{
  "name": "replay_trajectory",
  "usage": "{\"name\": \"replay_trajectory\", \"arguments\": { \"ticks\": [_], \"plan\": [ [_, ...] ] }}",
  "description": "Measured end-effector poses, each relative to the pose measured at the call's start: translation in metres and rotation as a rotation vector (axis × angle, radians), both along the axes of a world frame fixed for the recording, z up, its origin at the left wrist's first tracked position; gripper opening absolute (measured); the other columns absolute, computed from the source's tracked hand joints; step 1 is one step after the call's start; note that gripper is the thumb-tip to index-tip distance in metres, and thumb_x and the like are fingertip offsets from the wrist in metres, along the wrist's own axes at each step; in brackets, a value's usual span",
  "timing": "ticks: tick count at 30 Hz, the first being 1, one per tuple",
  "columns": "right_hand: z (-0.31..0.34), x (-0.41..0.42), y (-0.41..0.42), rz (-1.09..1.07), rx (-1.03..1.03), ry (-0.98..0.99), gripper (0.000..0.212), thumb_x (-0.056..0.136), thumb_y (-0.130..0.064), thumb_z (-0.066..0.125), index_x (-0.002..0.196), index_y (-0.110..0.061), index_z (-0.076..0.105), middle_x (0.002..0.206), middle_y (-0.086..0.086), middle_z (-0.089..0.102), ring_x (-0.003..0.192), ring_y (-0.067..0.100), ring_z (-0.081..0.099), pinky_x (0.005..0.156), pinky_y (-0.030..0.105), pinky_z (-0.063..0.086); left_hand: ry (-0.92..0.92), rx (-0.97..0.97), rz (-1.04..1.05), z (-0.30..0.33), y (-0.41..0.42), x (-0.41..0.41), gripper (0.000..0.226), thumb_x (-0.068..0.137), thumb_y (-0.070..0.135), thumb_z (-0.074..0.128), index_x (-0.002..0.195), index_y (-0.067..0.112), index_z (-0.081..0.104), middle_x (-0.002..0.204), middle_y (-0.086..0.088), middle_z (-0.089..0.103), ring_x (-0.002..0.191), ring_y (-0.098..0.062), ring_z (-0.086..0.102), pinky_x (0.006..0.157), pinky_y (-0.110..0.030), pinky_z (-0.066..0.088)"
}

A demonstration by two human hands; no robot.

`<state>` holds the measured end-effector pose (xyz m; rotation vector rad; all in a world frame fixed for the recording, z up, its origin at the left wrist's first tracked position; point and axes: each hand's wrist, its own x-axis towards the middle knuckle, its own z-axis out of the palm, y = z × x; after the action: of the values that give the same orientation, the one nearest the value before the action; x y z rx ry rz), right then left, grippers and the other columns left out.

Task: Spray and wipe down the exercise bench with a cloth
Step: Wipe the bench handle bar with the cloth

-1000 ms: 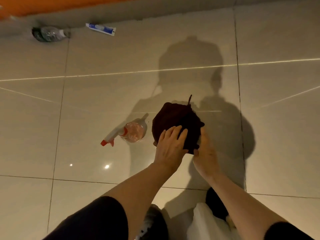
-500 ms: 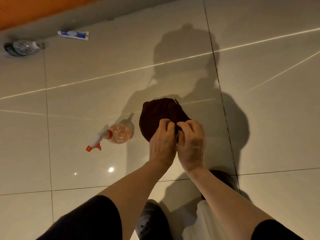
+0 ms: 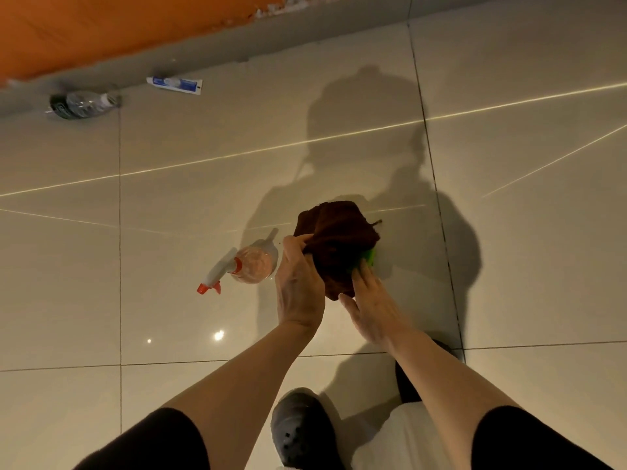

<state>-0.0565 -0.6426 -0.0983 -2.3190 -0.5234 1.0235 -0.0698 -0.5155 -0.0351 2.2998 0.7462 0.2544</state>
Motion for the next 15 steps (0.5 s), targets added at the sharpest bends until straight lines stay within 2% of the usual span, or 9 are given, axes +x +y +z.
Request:
{"name": "replay_trajectory", "arguments": {
  "ticks": [3, 5, 6, 7, 9, 11, 13, 15],
  "plan": [
    [0.021, 0.008, 0.002, -0.006, -0.051, 0.073, 0.068, 0.103, -0.042, 0.035, 0.156, -0.017, 0.002, 0.163, 0.006, -0.004, 0.150, 0.026, 0.003, 0.119, 0.036, 0.014, -0.031, -0.001, 0.037, 0.026, 0.007, 0.007, 0.011, 0.099, -0.002, 0.039, 0.099, 0.007, 0.045, 0.088, 0.003, 0.050, 0.074, -0.002, 0.050, 0.066, -0.006, 0.044],
    [0.046, 0.012, 0.002, -0.027, -0.061, 0.078, 0.067, 0.103, -0.041, 0.035, 0.156, -0.016, 0.002, 0.163, 0.008, -0.003, 0.150, 0.027, 0.003, 0.119, 0.037, 0.014, -0.025, -0.056, 0.058, 0.047, 0.013, 0.008, 0.014, 0.101, 0.000, 0.037, 0.098, 0.014, 0.040, 0.087, 0.008, 0.050, 0.076, -0.005, 0.053, 0.071, -0.007, 0.048],
    [0.062, 0.014, 0.003, -0.044, -0.047, 0.064, 0.067, 0.103, -0.041, 0.035, 0.156, -0.015, 0.003, 0.163, 0.009, -0.001, 0.150, 0.028, 0.005, 0.119, 0.037, 0.014, -0.023, -0.071, 0.057, 0.059, 0.015, 0.008, 0.015, 0.102, 0.004, 0.035, 0.098, 0.018, 0.039, 0.086, 0.009, 0.051, 0.077, -0.010, 0.055, 0.076, -0.015, 0.052],
    [0.078, 0.016, 0.005, -0.063, -0.022, 0.039, 0.066, 0.103, -0.039, 0.036, 0.156, -0.014, 0.004, 0.163, 0.010, 0.002, 0.150, 0.028, 0.009, 0.118, 0.038, 0.017, -0.026, -0.066, 0.046, 0.072, 0.017, 0.007, 0.015, 0.102, 0.010, 0.033, 0.097, 0.024, 0.037, 0.085, 0.008, 0.052, 0.079, -0.016, 0.057, 0.080, -0.029, 0.056],
    [0.115, 0.024, 0.011, -0.110, 0.049, -0.041, 0.066, 0.102, -0.033, 0.041, 0.156, -0.013, 0.008, 0.161, 0.013, 0.013, 0.147, 0.029, 0.020, 0.117, 0.042, 0.025, -0.015, -0.054, 0.021, 0.104, 0.019, 0.008, 0.009, 0.099, 0.022, 0.028, 0.094, 0.027, 0.034, 0.084, 0.004, 0.055, 0.079, -0.023, 0.059, 0.079, -0.049, 0.055],
    [0.155, 0.036, 0.020, -0.145, 0.138, -0.126, 0.068, 0.100, -0.027, 0.049, 0.155, -0.014, 0.012, 0.156, 0.014, 0.024, 0.142, 0.029, 0.030, 0.113, 0.047, 0.035, 0.009, -0.049, -0.016, 0.142, 0.021, 0.011, 0.014, 0.099, 0.027, 0.024, 0.096, 0.019, 0.035, 0.089, 0.000, 0.057, 0.079, -0.024, 0.059, 0.076, -0.047, 0.056],
    [0.196, 0.048, 0.030, -0.142, 0.206, -0.173, 0.068, 0.097, -0.021, 0.055, 0.154, -0.017, 0.018, 0.152, 0.012, 0.030, 0.137, 0.027, 0.036, 0.112, 0.046, 0.037, 0.006, -0.059, -0.067, 0.177, 0.028, 0.013, 0.008, 0.101, 0.022, 0.032, 0.097, 0.017, 0.036, 0.094, -0.004, 0.060, 0.080, -0.025, 0.062, 0.072, -0.040, 0.058],
    [0.237, 0.060, 0.041, -0.105, 0.257, -0.229, 0.059, 0.096, -0.018, 0.057, 0.149, -0.018, 0.033, 0.146, 0.011, 0.039, 0.129, 0.027, 0.046, 0.107, 0.042, 0.043, -0.034, -0.057, -0.145, 0.214, 0.036, 0.014, 0.008, 0.101, 0.026, 0.034, 0.097, 0.020, 0.037, 0.090, -0.005, 0.061, 0.076, -0.023, 0.061, 0.067, -0.033, 0.058]
  ]
}}
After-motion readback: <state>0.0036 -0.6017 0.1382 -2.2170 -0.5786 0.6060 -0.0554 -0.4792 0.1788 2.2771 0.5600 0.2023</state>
